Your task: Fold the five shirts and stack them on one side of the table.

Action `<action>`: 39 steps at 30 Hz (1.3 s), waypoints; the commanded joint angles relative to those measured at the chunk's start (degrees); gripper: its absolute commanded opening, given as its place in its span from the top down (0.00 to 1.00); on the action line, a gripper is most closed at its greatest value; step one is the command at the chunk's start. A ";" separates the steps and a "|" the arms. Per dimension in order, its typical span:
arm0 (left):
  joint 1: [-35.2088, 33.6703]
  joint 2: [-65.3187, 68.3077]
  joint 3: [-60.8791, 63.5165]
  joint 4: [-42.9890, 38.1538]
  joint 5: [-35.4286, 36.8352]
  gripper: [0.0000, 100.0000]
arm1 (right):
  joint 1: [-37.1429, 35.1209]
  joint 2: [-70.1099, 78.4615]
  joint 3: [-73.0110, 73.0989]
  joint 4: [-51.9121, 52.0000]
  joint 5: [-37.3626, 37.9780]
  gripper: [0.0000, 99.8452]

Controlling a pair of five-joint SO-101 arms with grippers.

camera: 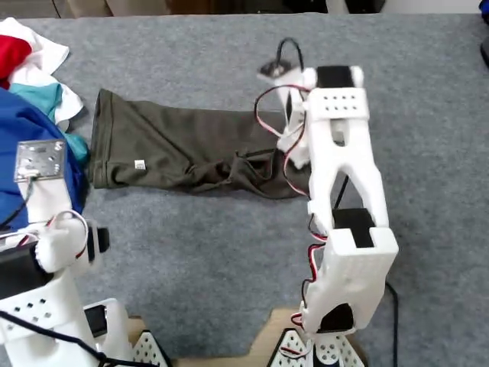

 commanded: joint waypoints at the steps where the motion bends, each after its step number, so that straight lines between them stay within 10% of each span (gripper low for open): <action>1: 0.62 0.13 -2.90 -4.92 4.13 0.80 | -1.19 -1.54 6.73 -6.33 0.09 0.99; 18: 0.26 -0.22 1.58 -3.87 5.10 0.80 | -12.26 3.38 12.26 -30.95 -5.19 0.99; 39: 0.53 -0.31 1.76 -0.70 5.01 0.80 | -12.35 21.76 -11.56 -27.87 -5.27 0.99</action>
